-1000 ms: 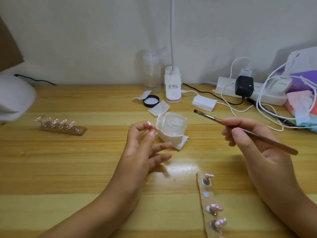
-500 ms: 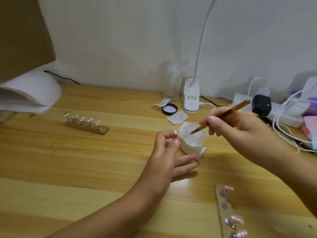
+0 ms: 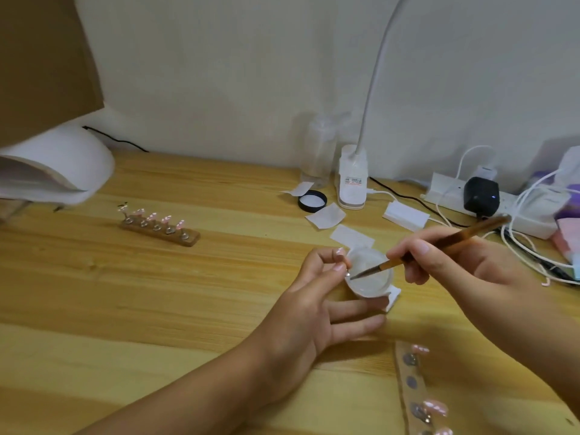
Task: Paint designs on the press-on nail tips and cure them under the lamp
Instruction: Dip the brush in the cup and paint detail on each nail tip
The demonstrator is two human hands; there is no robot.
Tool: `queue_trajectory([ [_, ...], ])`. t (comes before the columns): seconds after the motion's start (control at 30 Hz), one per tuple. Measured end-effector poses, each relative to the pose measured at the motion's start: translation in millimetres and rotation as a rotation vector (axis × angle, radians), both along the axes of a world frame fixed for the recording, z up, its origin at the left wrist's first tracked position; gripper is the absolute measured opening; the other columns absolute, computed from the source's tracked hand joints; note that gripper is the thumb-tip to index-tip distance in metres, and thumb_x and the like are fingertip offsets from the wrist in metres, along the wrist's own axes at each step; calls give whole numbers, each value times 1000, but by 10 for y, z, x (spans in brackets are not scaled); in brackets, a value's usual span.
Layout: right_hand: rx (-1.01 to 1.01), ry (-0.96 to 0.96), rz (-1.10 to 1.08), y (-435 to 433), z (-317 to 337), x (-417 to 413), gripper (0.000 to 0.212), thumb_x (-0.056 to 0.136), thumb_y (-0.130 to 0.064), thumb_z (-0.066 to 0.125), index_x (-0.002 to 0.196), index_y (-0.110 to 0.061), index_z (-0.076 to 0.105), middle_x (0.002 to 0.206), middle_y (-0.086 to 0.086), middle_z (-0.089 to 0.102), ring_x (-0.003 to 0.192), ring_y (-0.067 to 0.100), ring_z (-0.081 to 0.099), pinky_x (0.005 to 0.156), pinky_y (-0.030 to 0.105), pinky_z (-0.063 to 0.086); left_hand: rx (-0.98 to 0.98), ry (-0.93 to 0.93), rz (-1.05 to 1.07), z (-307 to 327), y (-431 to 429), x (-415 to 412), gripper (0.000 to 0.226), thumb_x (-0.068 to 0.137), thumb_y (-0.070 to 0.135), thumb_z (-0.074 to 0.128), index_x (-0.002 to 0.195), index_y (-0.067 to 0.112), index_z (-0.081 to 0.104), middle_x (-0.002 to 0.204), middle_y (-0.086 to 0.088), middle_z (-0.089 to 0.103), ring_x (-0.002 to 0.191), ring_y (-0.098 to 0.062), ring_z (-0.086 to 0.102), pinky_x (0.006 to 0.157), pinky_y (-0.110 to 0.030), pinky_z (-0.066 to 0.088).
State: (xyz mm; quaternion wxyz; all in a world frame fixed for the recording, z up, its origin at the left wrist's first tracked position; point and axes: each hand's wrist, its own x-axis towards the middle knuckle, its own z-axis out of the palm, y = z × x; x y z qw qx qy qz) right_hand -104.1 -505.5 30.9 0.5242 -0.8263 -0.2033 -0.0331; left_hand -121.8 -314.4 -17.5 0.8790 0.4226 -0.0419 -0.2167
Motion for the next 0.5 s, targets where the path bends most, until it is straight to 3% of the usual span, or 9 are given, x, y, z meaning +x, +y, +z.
queue_trajectory([
  [0.13, -142, -295, -68, -151, -59, -193, 20, 93, -45, 51, 96, -38, 69, 85, -15, 68, 84, 8, 66, 73, 13, 49, 1, 57, -12, -15, -17, -13, 17, 91, 25, 60, 101, 17, 49, 136, -11, 55, 108, -39, 66, 90, -46, 56],
  [0.23, -102, -417, -113, -194, -131, -258, 22, 99, -43, 47, 101, -31, 65, 91, -18, 65, 85, 6, 64, 76, 10, 47, -18, 82, -15, -5, -9, 3, 17, 84, 24, 56, 99, 16, 50, 117, -5, 66, 107, -41, 66, 91, -50, 55],
  [0.37, 110, -360, -169, -153, -321, -243, 16, 96, -24, 49, 100, -20, 64, 89, -9, 64, 82, 9, 62, 77, 16, 48, 1, 83, -49, -22, 11, 18, 7, 91, 22, 56, 97, 19, 54, 124, -4, 67, 109, -42, 65, 91, -55, 53],
  [0.5, 129, -260, -198, -128, -400, -207, 17, 95, -20, 51, 93, -22, 68, 85, -6, 65, 80, 10, 62, 76, 14, 47, 8, 67, -95, -13, 35, 49, 10, 89, 24, 55, 83, 27, 63, 132, 1, 62, 111, -43, 63, 88, -57, 54],
])
